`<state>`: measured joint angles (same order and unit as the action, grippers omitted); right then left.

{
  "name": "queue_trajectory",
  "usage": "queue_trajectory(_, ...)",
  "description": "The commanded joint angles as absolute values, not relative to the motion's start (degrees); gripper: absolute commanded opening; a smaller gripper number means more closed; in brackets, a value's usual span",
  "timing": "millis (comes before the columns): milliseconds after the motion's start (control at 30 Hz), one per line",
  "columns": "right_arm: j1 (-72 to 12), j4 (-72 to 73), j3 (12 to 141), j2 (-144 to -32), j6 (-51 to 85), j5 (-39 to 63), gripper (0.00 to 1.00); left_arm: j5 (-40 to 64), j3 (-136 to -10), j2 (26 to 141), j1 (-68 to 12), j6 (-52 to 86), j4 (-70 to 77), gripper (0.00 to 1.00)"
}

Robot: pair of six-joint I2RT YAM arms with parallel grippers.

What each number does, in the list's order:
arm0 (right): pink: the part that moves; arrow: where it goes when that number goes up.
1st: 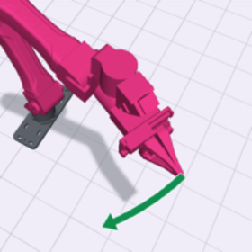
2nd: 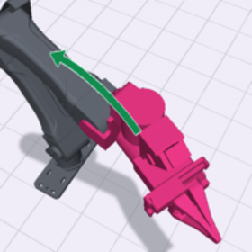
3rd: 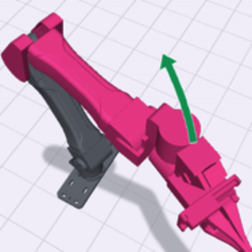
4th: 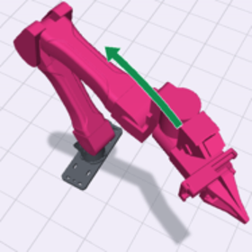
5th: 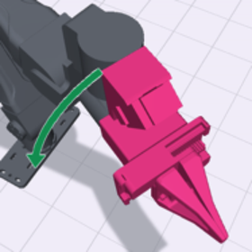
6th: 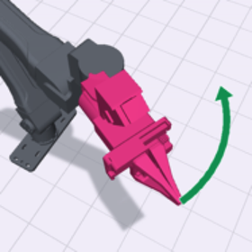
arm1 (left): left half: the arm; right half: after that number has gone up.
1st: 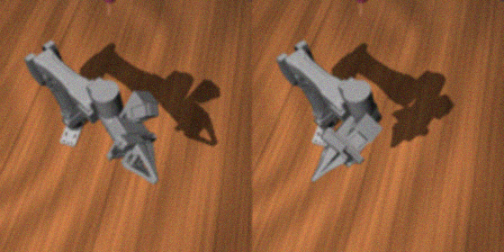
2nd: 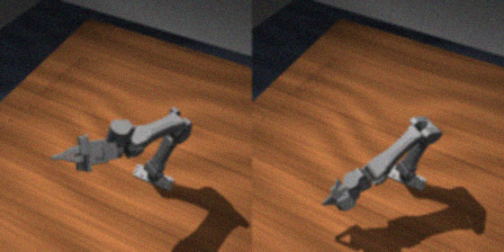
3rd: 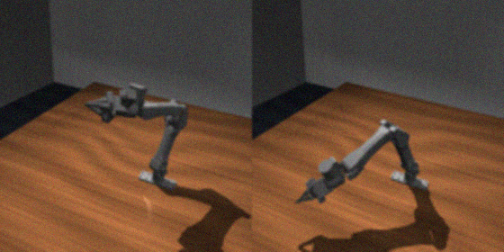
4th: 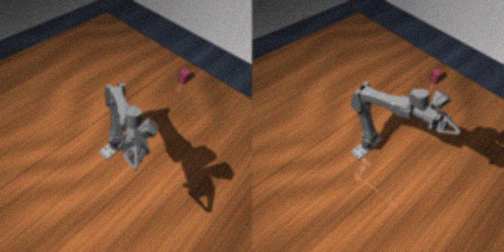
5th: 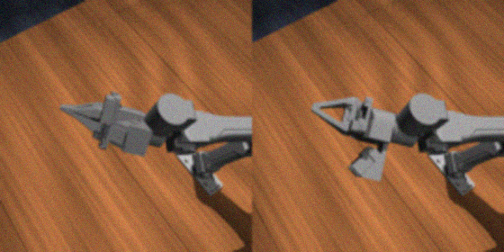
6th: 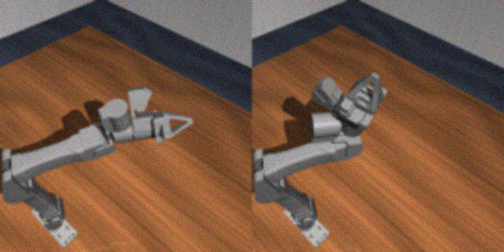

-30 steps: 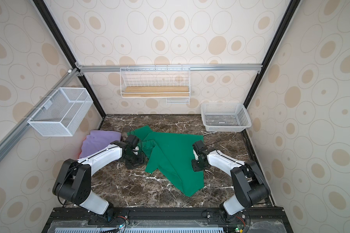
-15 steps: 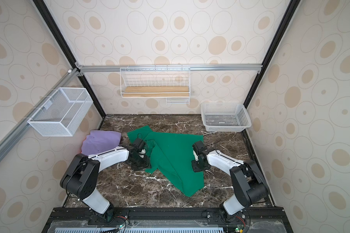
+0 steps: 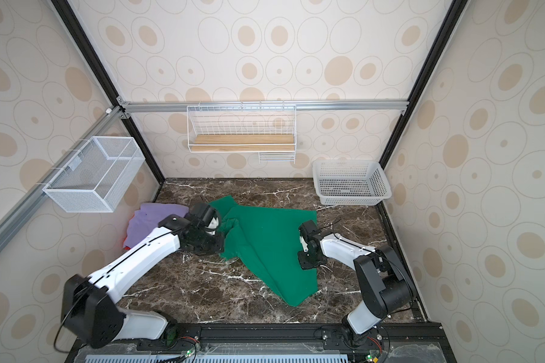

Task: Fold and stack t-shirts
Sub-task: Smooth out the T-shirt at the center of the board.

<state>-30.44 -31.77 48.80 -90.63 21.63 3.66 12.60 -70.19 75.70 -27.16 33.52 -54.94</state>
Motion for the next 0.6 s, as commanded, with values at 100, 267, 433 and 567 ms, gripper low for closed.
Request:
queue_trajectory(100, -30.3, -31.5, 48.9, -92.4, 20.6, 7.1, 0.09, 15.6, -75.0, 75.4, -36.4, 29.8, -67.3, 0.0)
queue_trajectory(267, -30.5, -31.2, 49.6, -94.1, 20.6, 8.9, 0.09, 19.7, -74.9, 92.1, -44.4, 24.8, -58.4, 0.0)
queue_trajectory(433, -31.0, -30.7, 49.3, -94.9, 21.0, 8.8, 0.08, 14.4, -92.1, 115.1, -48.2, 19.2, -57.3, 0.0)
queue_trajectory(567, -30.9, -30.6, 49.0, -94.7, 21.3, 7.7, 0.08, 8.8, -101.5, 124.8, -48.3, 19.3, -57.3, 0.29)
